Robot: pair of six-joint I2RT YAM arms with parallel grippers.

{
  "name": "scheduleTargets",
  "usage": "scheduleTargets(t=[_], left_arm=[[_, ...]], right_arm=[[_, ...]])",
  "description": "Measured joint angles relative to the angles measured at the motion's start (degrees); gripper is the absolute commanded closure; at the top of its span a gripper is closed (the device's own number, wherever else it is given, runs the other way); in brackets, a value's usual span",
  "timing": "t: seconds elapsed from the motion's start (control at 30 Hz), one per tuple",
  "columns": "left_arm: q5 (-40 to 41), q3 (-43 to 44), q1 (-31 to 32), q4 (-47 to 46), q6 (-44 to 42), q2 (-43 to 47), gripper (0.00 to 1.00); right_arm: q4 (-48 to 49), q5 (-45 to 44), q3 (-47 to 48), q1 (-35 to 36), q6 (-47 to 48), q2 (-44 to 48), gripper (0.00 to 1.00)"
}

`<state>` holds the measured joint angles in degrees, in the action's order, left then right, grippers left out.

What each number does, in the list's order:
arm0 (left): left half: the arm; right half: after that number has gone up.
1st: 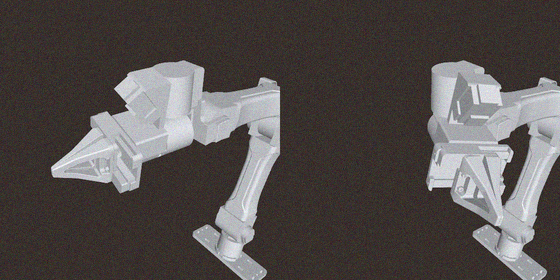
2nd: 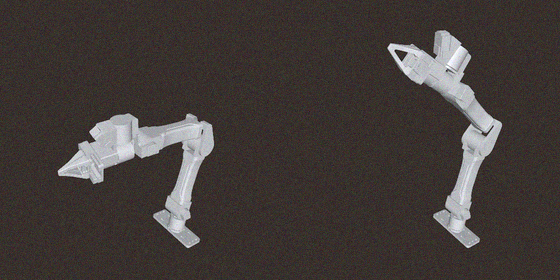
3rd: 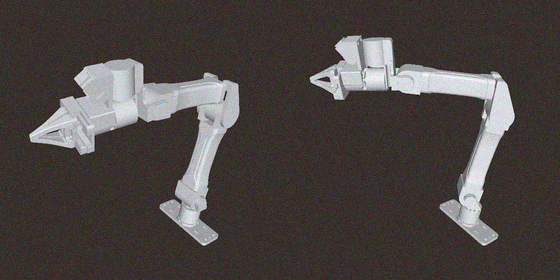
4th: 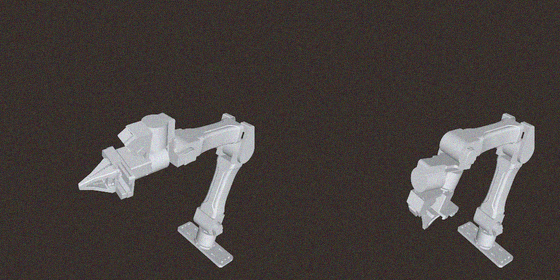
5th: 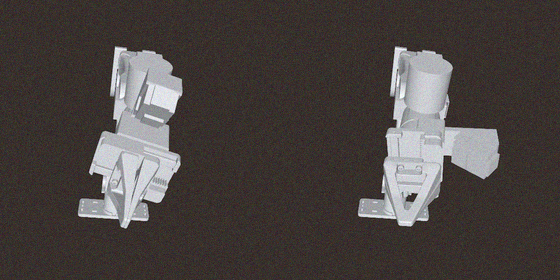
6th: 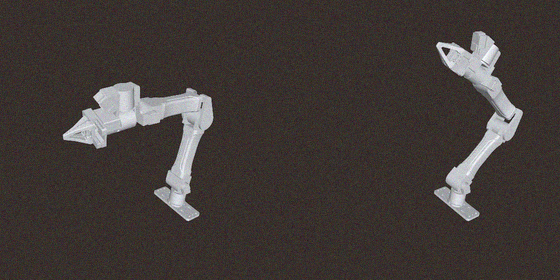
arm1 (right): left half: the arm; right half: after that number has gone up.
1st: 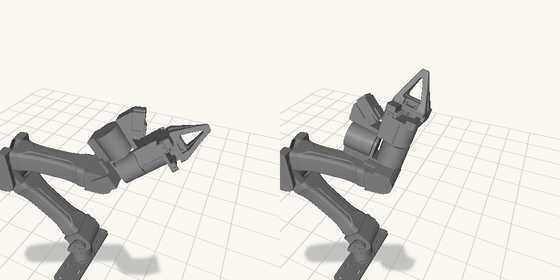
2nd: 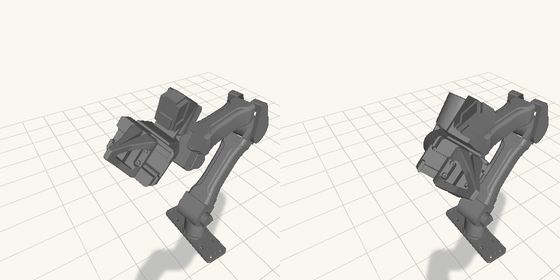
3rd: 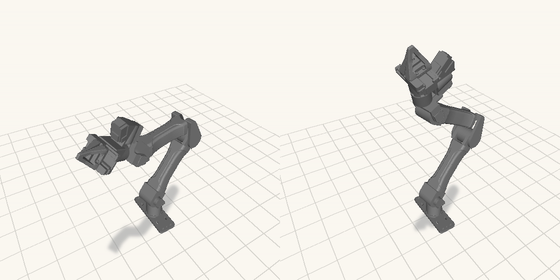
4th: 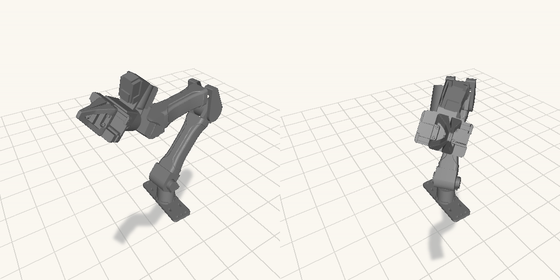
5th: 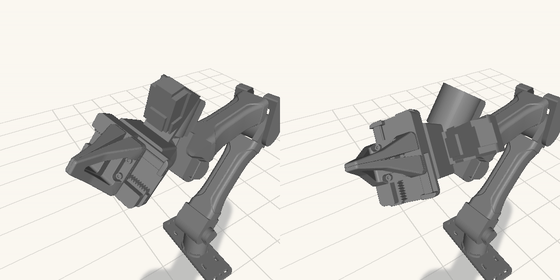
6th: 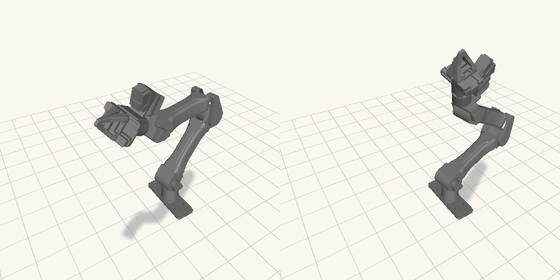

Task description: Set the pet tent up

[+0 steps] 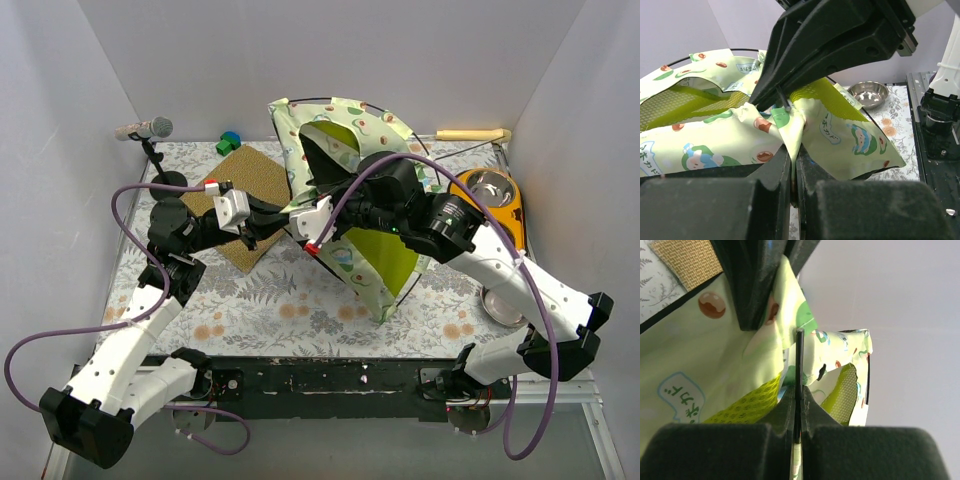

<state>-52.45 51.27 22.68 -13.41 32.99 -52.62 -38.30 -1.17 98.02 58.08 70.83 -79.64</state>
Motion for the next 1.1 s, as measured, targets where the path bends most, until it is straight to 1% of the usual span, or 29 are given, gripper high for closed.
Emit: scheduleTargets(t=[0.4, 1.1], left_arm=[[-1.14, -0.22, -0.04, 0.17, -2.14, 0.2, 1.0], [-1.62, -0.2, -0.04, 0.92, -2.58, 0.2, 1.0]], right_arm=[[1.16, -1.84, 1.2, -0.66, -0.42, -1.55, 0.99], [-1.22, 0.48, 1.18, -0.76, 0.22, -0.96, 0.99]])
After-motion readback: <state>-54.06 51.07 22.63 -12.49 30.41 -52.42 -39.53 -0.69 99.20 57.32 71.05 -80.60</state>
